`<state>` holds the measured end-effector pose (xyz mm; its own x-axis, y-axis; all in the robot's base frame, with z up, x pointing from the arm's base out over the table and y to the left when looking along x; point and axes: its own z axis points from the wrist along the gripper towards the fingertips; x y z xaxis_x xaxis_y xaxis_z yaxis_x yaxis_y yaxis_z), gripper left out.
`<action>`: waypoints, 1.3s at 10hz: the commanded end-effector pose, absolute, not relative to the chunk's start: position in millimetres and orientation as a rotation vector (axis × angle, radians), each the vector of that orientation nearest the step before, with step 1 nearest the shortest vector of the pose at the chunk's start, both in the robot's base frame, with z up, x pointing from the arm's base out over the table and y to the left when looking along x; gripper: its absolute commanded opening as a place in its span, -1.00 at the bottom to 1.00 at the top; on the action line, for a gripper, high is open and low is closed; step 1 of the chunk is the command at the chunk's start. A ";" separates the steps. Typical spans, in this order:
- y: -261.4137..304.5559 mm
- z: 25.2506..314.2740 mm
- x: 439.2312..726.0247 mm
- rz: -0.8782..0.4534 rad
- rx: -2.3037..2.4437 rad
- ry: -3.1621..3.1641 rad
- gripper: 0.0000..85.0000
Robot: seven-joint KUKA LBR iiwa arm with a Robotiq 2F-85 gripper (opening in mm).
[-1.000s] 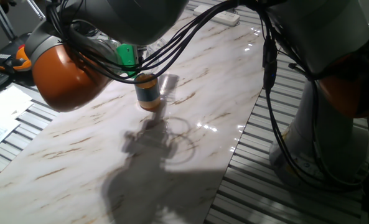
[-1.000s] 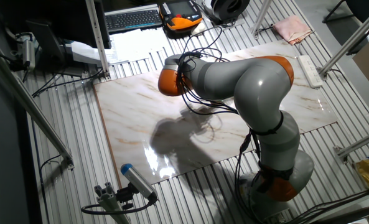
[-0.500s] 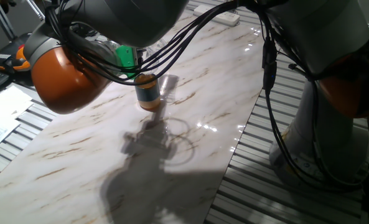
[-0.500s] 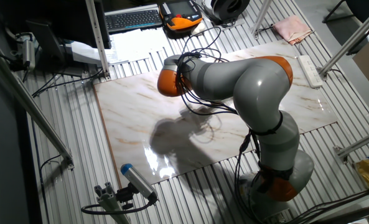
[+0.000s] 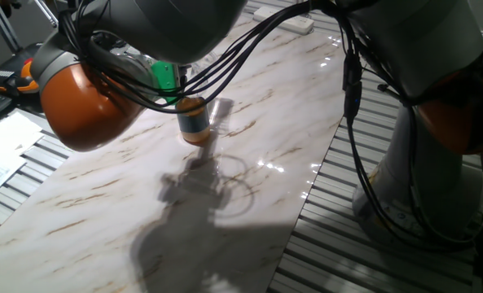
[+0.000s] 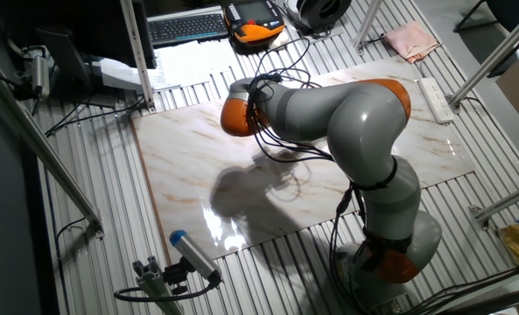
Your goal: Pour the water from one cup into another empty cup
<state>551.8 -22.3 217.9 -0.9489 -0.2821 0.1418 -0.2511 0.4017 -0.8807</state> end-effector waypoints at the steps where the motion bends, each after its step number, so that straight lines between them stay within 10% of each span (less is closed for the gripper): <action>1: -22.1 218.1 551.8 -1.630 -0.495 2.604 -1.00; 13: -20.4 218.7 552.1 -1.640 -0.500 2.598 -1.00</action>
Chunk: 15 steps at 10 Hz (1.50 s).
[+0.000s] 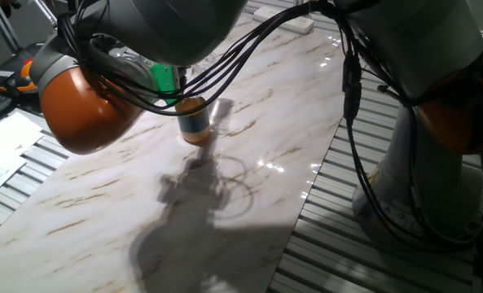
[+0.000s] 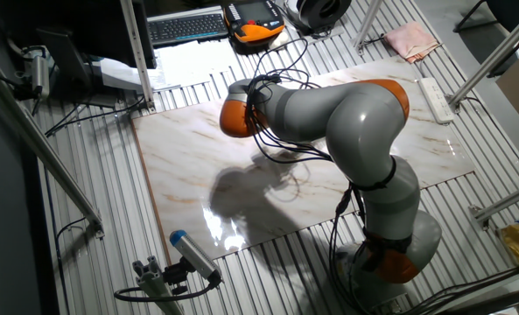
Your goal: Pour the water from one cup into another empty cup
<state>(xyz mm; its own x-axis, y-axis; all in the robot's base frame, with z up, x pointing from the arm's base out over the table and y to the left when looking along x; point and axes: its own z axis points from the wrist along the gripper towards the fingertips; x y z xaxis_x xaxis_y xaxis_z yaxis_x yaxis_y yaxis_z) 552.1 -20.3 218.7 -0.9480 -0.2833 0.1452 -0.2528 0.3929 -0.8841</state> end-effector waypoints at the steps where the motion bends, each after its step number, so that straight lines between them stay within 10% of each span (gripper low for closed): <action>1: -20.1 218.9 551.9 -1.642 -0.500 2.596 -1.00; 15: -17.2 218.4 551.3 -1.643 -0.506 2.595 -1.00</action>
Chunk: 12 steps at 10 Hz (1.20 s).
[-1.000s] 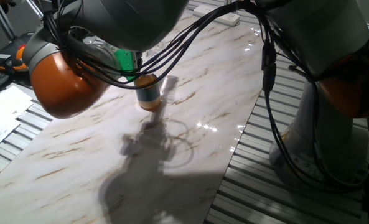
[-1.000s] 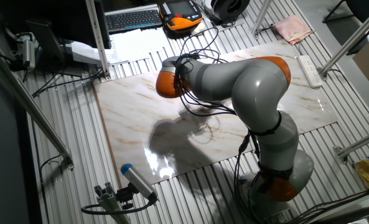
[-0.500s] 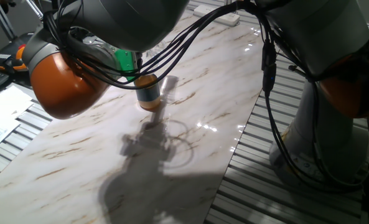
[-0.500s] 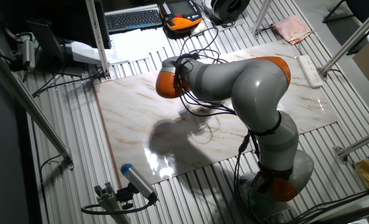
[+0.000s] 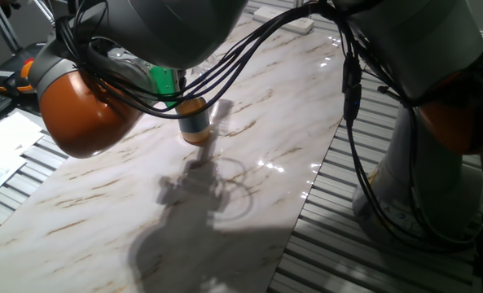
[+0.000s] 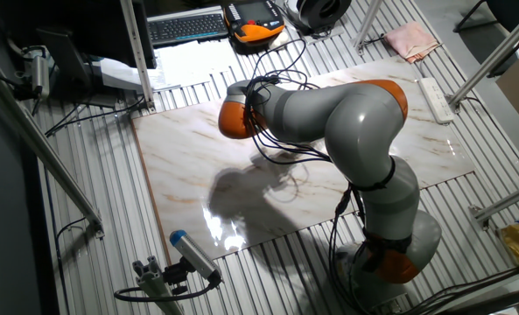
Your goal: Pour the water from one cup into another empty cup
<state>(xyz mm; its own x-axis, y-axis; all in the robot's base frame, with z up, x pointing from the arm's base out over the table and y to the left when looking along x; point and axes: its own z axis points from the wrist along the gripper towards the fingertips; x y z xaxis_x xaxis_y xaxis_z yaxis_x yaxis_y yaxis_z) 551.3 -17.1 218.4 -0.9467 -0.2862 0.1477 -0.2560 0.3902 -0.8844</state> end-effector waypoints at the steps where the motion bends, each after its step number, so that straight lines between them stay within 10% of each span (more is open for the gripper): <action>1: -17.0 218.1 551.3 -1.643 -0.509 2.595 -1.00; 12: -16.3 218.0 551.3 -1.629 -0.507 2.604 -1.00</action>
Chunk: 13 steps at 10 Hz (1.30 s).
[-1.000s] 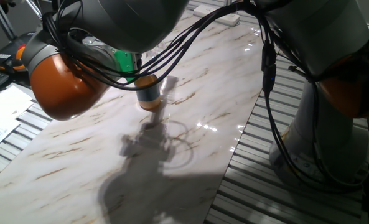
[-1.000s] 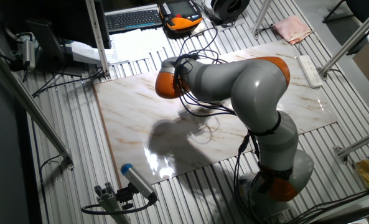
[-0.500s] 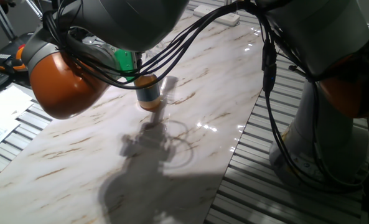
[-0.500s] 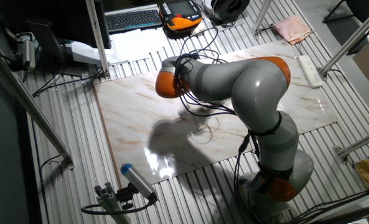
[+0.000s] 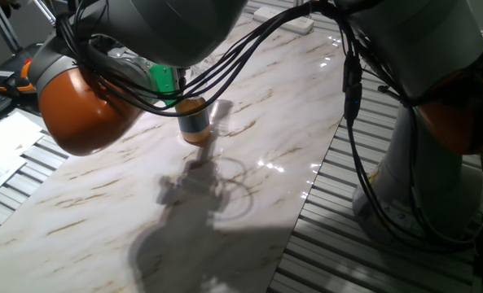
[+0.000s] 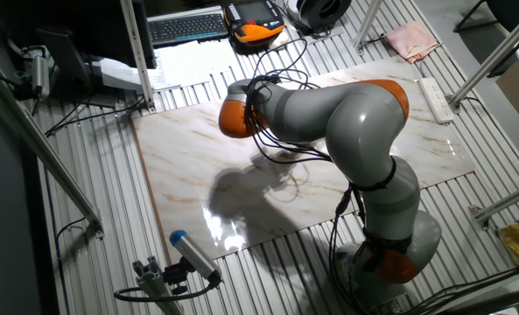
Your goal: Pour the water from one cup into another empty cup
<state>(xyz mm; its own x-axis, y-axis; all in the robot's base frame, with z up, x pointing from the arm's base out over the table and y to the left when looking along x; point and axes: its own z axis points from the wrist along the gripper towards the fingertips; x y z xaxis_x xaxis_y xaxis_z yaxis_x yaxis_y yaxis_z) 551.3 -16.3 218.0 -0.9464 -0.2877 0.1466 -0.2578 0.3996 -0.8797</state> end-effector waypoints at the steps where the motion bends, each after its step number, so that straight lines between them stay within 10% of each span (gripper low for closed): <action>1: -16.3 218.2 551.2 -1.629 -0.507 2.604 -1.00; 13: -16.1 219.8 550.4 -1.608 -0.502 2.617 -1.00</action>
